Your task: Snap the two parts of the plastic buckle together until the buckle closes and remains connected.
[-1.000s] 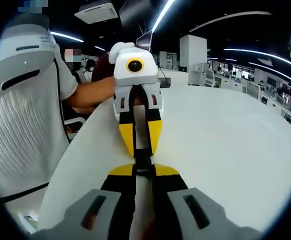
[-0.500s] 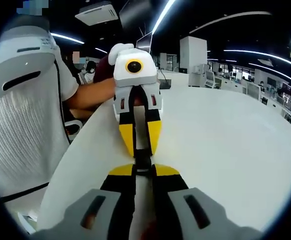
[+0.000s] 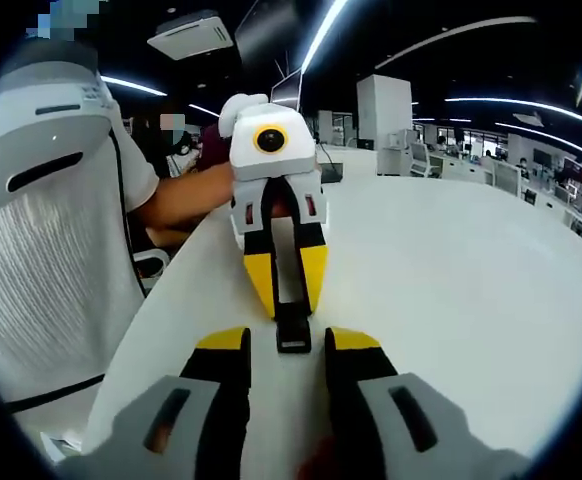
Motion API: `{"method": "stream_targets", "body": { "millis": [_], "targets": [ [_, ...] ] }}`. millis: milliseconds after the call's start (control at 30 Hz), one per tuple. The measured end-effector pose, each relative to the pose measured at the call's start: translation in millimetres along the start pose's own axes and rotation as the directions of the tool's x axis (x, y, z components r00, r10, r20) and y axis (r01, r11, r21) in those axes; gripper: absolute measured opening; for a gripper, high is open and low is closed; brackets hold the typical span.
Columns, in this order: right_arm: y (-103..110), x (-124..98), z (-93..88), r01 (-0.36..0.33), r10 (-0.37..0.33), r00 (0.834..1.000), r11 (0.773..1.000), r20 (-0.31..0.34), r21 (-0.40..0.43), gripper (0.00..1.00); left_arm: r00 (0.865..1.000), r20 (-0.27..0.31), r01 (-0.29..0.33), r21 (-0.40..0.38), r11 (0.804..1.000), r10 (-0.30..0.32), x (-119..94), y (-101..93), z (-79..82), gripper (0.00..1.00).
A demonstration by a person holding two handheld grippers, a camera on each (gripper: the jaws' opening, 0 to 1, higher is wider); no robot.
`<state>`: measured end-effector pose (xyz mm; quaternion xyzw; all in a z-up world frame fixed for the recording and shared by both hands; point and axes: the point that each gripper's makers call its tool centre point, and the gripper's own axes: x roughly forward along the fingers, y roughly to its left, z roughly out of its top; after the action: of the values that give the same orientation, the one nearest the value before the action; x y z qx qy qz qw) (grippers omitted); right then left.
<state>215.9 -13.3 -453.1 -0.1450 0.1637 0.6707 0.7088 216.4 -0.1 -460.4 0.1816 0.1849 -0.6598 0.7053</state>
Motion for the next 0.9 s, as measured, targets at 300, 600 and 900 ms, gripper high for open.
{"method": "stream_targets", "body": {
  "millis": [300, 600, 900],
  "targets": [
    [0, 0, 0.7, 0.005, -0.005, 1.000, 1.000, -0.011, 0.000, 0.28, 1.000, 0.000, 0.003, 0.009, 1.000, -0.003, -1, -0.1, 0.3, 0.12],
    [-4, -4, 3.2, 0.042, -0.042, 0.999, 0.999, -0.017, 0.004, 0.28, 1.000, -0.016, -0.007, 0.010, 1.000, 0.008, -2, 4.3, -0.8, 0.12],
    [-10, -12, 3.6, 0.094, -0.094, 0.996, 0.995, -0.002, 0.024, 0.27, 1.000, -0.018, -0.003, 0.016, 1.000, 0.003, -1, 5.2, -1.0, 0.12]
  ]
}}
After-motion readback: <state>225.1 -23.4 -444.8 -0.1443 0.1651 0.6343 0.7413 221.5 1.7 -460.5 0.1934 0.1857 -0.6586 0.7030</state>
